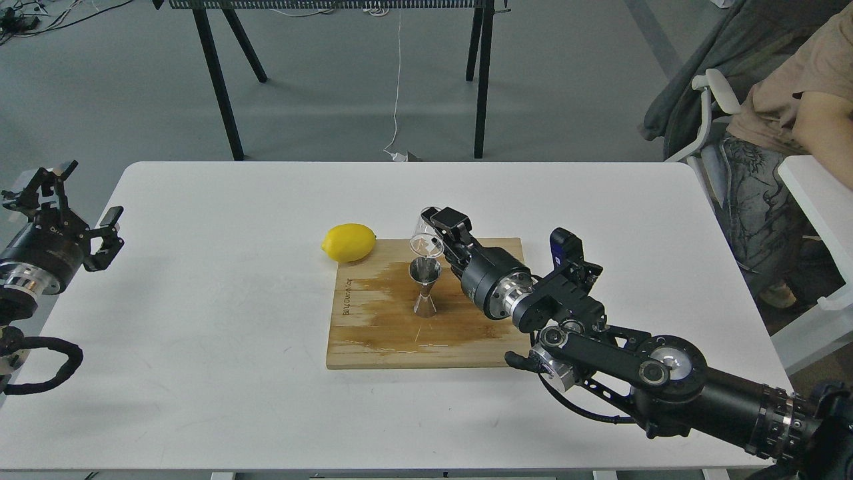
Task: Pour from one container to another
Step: 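Tilt the glass cup with the right gripper, pouring into the jigger, then raise the glass cup upright and move it back toward the right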
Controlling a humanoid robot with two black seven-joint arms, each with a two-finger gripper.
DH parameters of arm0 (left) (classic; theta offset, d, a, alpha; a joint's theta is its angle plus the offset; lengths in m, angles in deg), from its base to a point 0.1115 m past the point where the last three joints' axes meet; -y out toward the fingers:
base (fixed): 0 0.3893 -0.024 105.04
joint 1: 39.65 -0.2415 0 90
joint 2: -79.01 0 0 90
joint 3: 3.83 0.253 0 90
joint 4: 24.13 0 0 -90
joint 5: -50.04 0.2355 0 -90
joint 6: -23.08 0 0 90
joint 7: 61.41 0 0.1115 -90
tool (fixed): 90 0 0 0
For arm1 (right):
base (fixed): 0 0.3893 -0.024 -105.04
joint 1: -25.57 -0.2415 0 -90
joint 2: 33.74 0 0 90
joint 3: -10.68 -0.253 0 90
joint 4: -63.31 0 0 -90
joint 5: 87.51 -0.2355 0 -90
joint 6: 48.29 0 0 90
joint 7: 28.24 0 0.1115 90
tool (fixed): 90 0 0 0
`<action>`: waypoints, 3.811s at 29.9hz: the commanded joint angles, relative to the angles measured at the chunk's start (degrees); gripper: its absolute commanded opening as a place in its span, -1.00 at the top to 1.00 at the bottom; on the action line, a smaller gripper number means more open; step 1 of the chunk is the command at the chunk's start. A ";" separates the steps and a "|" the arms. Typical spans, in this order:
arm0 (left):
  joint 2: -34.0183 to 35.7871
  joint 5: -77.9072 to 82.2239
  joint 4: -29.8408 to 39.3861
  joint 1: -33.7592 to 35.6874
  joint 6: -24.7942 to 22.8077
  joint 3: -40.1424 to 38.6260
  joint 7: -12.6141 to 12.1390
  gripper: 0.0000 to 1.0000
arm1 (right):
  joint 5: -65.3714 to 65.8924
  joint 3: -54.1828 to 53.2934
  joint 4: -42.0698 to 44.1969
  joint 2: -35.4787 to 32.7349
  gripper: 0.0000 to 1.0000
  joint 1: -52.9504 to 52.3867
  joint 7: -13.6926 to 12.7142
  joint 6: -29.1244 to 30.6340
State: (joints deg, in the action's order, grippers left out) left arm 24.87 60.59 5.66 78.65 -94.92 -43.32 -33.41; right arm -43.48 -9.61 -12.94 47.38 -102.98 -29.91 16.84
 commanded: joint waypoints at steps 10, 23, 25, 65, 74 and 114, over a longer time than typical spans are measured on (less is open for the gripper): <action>-0.09 -0.09 0.00 0.00 0.00 -0.14 0.00 -0.92 | 1.58 0.78 0.92 0.09 0.12 -0.92 0.08 0.00; -0.09 -0.09 0.00 0.00 0.00 -0.14 0.00 -0.92 | 2.73 6.05 1.45 0.09 0.12 -3.82 0.17 0.00; -0.09 -0.09 0.00 0.00 0.00 -0.14 0.00 -0.92 | 3.78 6.14 1.63 0.09 0.12 -4.26 0.17 0.00; -0.18 -0.09 0.00 0.00 0.00 -0.14 0.00 -0.92 | 10.11 10.10 2.16 -2.11 0.12 -6.28 0.26 0.00; -0.09 -0.09 0.00 0.00 0.00 -0.14 0.00 -0.92 | 9.50 11.50 2.33 -2.11 0.12 -7.42 0.17 0.00; -1.41 0.00 -0.35 0.00 0.00 0.03 0.00 -0.92 | -60.11 -62.06 6.19 0.70 0.12 27.65 -0.09 -0.61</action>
State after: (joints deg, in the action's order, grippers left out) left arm 23.67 60.59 5.35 78.66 -94.92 -43.28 -33.41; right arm -100.97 -71.37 -9.94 48.16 -75.52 -30.00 16.47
